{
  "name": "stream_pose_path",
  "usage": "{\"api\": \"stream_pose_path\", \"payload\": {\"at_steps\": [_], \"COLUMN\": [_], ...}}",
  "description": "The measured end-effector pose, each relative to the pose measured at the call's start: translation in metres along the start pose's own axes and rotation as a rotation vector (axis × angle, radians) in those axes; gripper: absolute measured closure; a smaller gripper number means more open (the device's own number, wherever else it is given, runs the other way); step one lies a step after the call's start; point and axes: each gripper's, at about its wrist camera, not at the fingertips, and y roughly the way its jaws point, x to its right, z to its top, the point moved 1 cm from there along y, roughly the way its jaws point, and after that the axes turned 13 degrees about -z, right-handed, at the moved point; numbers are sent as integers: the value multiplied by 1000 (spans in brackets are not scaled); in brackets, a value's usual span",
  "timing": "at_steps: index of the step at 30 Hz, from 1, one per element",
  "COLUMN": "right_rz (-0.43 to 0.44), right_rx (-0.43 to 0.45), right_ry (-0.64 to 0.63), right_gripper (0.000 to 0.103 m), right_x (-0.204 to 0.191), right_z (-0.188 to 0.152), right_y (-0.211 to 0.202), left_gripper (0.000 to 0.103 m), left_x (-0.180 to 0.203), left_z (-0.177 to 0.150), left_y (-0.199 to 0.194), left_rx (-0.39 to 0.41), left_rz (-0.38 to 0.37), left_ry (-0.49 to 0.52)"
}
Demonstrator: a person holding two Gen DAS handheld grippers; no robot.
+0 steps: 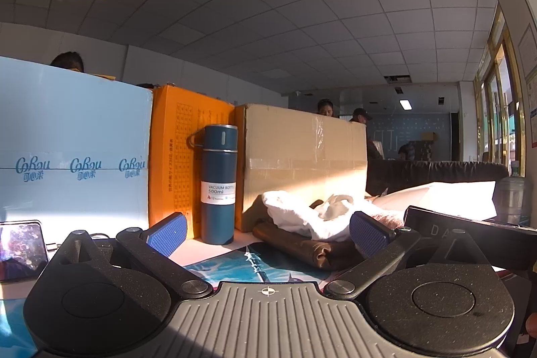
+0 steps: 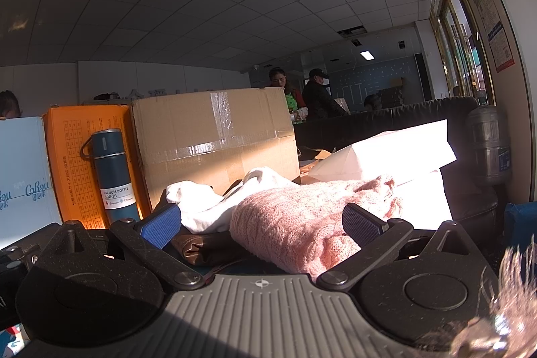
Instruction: Fold clothes
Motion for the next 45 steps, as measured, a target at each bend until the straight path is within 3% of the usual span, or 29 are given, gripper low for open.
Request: {"api": "stream_pose_path", "payload": {"at_steps": [9,17,27,36,45], "right_rz": [2,7,20,116,310], "right_rx": [5,0,7,-1,-28], "right_ry": [10,27,48,99,139], "right_gripper": [0,0,0,0,0], "right_x": [2,4,8,14,20], "right_z": [0,0,1,7,8], "right_y": [-2,1,-2,-10,-33], "left_gripper": [0,0,0,0,0], "left_x": [6,3,2,3,16], "left_z": [5,1,7,18,26], "left_y": [-7,0,-7,-30,-60], "left_rx": [54,26,60,81,93], "left_rz": [27,38,51,105,127], "left_ry": [7,17,-3,-13,3]}}
